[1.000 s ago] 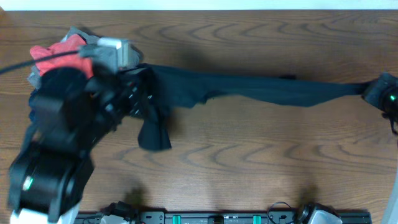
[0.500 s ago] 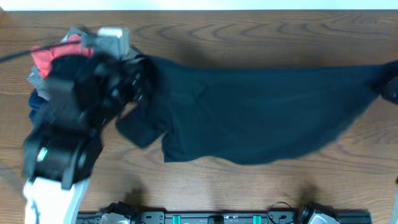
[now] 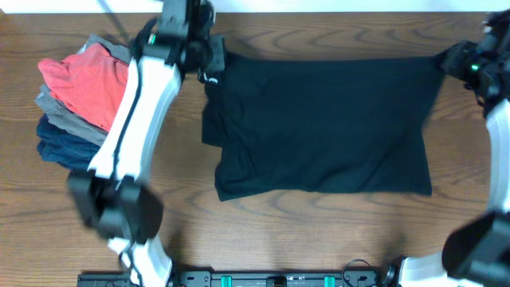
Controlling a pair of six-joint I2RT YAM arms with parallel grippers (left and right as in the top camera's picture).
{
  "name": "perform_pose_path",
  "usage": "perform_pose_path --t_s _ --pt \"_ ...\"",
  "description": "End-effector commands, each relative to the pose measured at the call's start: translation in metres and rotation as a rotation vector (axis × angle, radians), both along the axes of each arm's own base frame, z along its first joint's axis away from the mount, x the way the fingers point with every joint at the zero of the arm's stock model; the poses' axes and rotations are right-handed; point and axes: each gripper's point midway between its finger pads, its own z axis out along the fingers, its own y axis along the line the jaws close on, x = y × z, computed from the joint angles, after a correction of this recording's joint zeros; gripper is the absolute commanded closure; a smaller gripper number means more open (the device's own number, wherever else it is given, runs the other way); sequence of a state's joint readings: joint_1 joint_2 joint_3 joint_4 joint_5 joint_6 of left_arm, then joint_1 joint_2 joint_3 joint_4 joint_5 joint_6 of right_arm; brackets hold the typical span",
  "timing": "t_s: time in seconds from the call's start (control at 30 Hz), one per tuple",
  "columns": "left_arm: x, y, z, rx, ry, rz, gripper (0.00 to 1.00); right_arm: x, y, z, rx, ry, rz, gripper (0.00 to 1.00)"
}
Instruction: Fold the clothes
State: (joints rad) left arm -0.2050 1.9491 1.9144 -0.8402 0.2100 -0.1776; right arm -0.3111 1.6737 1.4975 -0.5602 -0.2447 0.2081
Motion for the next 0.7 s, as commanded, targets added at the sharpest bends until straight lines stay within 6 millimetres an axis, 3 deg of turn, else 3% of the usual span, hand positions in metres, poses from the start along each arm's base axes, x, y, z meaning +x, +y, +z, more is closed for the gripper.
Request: perform_pose_path --t_s 0.0,0.1,0.2,0.33,0.4,0.47,0.53,0.6,0.67 --pt "0.042 0.010 0.049 0.001 -0.133 0.016 0.94 0.033 0.000 0.030 -0.024 -0.080 0.026 0.99" --pt "0.077 0.017 0.096 -0.024 -0.287 0.041 0.94 0.058 -0.008 0.076 -0.055 -0.195 0.017 0.99" --pt "0.097 0.026 0.161 -0.063 -0.502 0.069 0.94 0.063 -0.021 0.134 -0.096 -0.311 -0.059 0.99" --pt "0.095 0.043 0.242 -0.202 -0.700 0.141 0.94 0.051 -0.036 0.210 -0.164 -0.447 -0.136 0.99" --pt "0.083 0.040 0.264 -0.253 -0.733 0.092 0.94 0.038 -0.046 0.233 -0.197 -0.464 -0.194 0.99" --pt "0.074 0.042 0.267 -0.254 -0.718 0.087 0.94 0.028 -0.058 0.238 -0.232 -0.445 -0.263 0.99" --pt "0.064 0.043 0.257 -0.224 -0.665 0.079 0.94 0.022 -0.065 0.231 -0.273 -0.395 -0.286 0.99" --pt "0.054 0.044 0.232 -0.209 -0.551 0.087 0.94 0.016 -0.067 0.207 -0.292 -0.292 -0.282 0.99" --pt "0.037 0.044 0.194 -0.184 -0.382 0.094 0.94 0.006 -0.071 0.172 -0.292 -0.156 -0.301 0.99"
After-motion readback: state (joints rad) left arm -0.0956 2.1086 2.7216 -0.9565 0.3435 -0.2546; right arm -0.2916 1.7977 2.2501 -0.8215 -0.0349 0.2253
